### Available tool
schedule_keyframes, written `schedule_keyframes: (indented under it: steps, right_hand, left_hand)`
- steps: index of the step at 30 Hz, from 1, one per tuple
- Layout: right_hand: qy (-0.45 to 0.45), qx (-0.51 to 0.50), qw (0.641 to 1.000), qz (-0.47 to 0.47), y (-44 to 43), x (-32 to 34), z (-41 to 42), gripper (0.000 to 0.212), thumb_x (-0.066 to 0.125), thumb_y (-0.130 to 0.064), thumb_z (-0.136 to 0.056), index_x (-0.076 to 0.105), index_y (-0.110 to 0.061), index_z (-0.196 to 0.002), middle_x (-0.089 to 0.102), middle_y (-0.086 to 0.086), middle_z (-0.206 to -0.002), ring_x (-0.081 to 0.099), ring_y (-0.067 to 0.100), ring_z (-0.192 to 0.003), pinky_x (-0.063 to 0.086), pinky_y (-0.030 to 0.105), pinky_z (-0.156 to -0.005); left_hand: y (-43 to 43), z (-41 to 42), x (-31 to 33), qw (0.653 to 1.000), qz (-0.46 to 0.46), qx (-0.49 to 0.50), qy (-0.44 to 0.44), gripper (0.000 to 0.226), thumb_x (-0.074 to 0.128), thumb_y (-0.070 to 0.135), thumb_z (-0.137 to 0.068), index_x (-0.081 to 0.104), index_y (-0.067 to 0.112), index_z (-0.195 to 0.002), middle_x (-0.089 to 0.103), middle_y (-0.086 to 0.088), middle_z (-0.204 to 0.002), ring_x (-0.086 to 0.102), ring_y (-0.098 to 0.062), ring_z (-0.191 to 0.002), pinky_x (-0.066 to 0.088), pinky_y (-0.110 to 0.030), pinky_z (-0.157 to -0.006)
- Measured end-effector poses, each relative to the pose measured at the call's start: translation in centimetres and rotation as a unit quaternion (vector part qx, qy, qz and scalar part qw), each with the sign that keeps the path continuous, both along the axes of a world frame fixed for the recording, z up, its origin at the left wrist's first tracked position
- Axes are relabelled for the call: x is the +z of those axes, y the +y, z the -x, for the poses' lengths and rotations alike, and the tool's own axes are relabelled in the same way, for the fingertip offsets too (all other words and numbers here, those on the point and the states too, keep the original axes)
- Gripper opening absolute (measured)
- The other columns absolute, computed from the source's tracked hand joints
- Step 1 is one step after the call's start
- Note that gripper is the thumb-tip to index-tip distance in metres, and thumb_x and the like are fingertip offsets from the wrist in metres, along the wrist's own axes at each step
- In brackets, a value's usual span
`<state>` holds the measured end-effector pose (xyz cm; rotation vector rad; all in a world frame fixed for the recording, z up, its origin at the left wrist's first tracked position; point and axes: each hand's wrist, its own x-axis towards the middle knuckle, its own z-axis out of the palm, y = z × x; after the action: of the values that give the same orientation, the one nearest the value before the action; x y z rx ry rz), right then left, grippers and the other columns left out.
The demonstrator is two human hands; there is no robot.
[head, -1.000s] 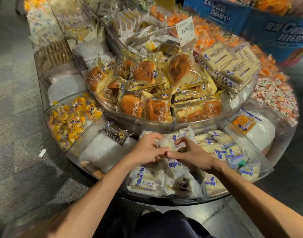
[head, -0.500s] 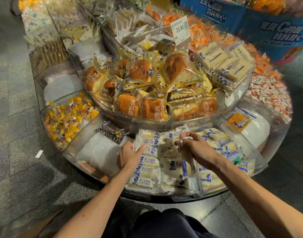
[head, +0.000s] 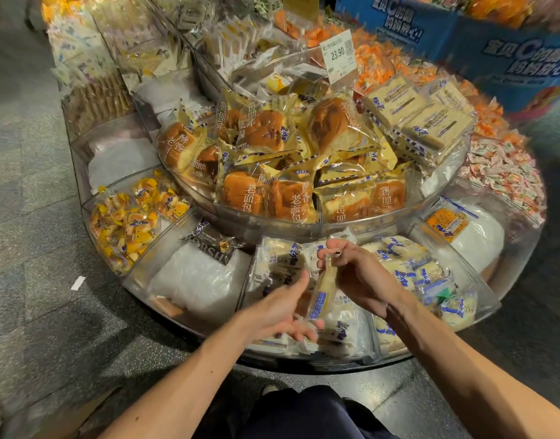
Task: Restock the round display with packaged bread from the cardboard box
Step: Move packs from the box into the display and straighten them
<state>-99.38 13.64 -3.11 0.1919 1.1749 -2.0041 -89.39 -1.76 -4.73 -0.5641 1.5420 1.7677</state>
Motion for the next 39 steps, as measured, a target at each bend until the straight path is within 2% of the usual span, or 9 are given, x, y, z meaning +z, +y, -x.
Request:
schedule_keyframes:
  steps: [6, 8, 10, 15, 23, 28, 31, 37, 39]
  right_hand:
    - [0.039, 0.029, 0.996, 0.078, 0.2, 0.7, -0.4, 0.031, 0.076, -0.016, -0.052, 0.062, -0.009, -0.079, 0.062, 0.014, -0.082, 0.059, 0.024, -0.076, 0.05, 0.036, -0.074]
    - [0.123, 0.045, 0.99, -0.057, 0.8, 0.6, -0.3, 0.038, 0.07, -0.043, -0.073, 0.063, -0.007, -0.084, 0.063, 0.018, -0.091, 0.061, 0.024, -0.082, 0.048, 0.039, -0.083]
    - [0.25, 0.069, 0.933, -0.25, 1.5, 0.0, -0.1, 0.054, 0.062, -0.059, -0.085, 0.065, -0.006, -0.095, 0.069, 0.015, -0.098, 0.067, 0.027, -0.09, 0.052, 0.036, -0.086]
    - [0.349, 0.124, 0.839, -0.399, 2.8, -1.3, 1.4, 0.059, 0.077, -0.045, -0.074, 0.055, -0.016, -0.12, 0.068, 0.003, -0.088, 0.071, 0.019, -0.08, 0.057, 0.027, -0.069]
    - [0.377, 0.123, 0.797, -0.456, -1.2, -3.5, 4.5, 0.031, 0.072, -0.006, -0.087, 0.06, -0.006, -0.116, 0.07, 0.005, -0.107, 0.064, 0.011, -0.087, 0.055, 0.021, -0.079]
    - [0.377, 0.146, 0.792, -0.457, -5.7, -5.5, 4.1, 0.035, 0.069, -0.006, -0.09, 0.065, -0.004, -0.124, 0.07, 0.012, -0.119, 0.069, 0.019, -0.097, 0.058, 0.036, -0.089]
    - [0.386, 0.157, 0.775, -0.474, -6.1, -5.8, 4.1, 0.036, 0.068, -0.01, -0.092, 0.063, -0.005, -0.128, 0.068, 0.012, -0.123, 0.069, 0.019, -0.095, 0.058, 0.028, -0.082]
    - [0.403, 0.205, 0.74, -0.498, -5.0, -5.6, 3.7, 0.045, 0.067, -0.023, -0.093, 0.056, -0.009, -0.135, 0.056, 0.014, -0.135, 0.06, 0.026, -0.113, 0.051, 0.039, -0.099]
    - [0.454, 0.196, 0.675, -0.548, -4.5, -5.3, 3.3, 0.052, 0.068, -0.029, -0.091, 0.052, -0.007, -0.136, 0.046, 0.018, -0.136, 0.05, 0.032, -0.12, 0.043, 0.042, -0.103]
  left_hand:
    - [0.8, 0.0, 1.4, 0.975, -0.171, 0.131, -0.061, 0.036, 0.043, 0.025, -0.106, 0.056, -0.003, -0.124, 0.062, -0.011, -0.084, 0.059, -0.013, -0.058, 0.049, -0.021, -0.051]
    - [0.2, 0.7, 1.2, 0.967, -0.146, 0.209, -0.019, 0.027, 0.057, 0.019, -0.099, 0.061, 0.0, -0.117, 0.063, -0.012, -0.086, 0.058, -0.014, -0.06, 0.049, -0.021, -0.053]
    - [-0.5, 1.5, 1.0, 0.971, -0.037, 0.233, 0.044, 0.024, 0.068, 0.018, -0.091, 0.065, 0.005, -0.111, 0.066, -0.014, -0.097, 0.062, -0.016, -0.066, 0.052, -0.022, -0.057]
    - [-0.5, 4.8, 0.0, 0.941, 0.208, 0.217, 0.154, 0.026, 0.081, 0.033, -0.082, 0.07, 0.018, -0.1, 0.067, 0.0, -0.096, 0.064, -0.016, -0.09, 0.055, -0.032, -0.075]
    - [-4.8, 9.6, -3.2, 0.893, 0.364, 0.204, 0.166, 0.04, 0.086, 0.042, -0.072, 0.05, 0.036, -0.089, 0.064, -0.001, -0.098, 0.059, -0.028, -0.104, 0.049, -0.045, -0.093]
    - [-6.6, 9.0, -4.7, 0.87, 0.412, 0.214, 0.169, 0.041, 0.084, 0.034, -0.077, 0.057, 0.017, -0.103, 0.055, -0.001, -0.104, 0.045, -0.018, -0.098, 0.031, -0.029, -0.07]
    - [-6.6, 9.2, -5.8, 0.853, 0.431, 0.223, 0.191, 0.04, 0.086, 0.031, -0.074, 0.062, 0.012, -0.099, 0.05, 0.0, -0.105, 0.048, -0.017, -0.097, 0.029, -0.024, -0.062]
    - [-7.9, 7.9, -4.8, 0.872, 0.416, 0.191, 0.173, 0.043, 0.069, 0.048, -0.089, 0.061, 0.02, -0.121, 0.068, 0.0, -0.113, 0.058, -0.021, -0.107, 0.044, -0.033, -0.086]
    - [-8.4, 6.7, -3.5, 0.873, 0.421, 0.189, 0.159, 0.042, 0.06, 0.047, -0.095, 0.057, 0.023, -0.129, 0.065, 0.002, -0.119, 0.052, -0.019, -0.114, 0.04, -0.032, -0.092]
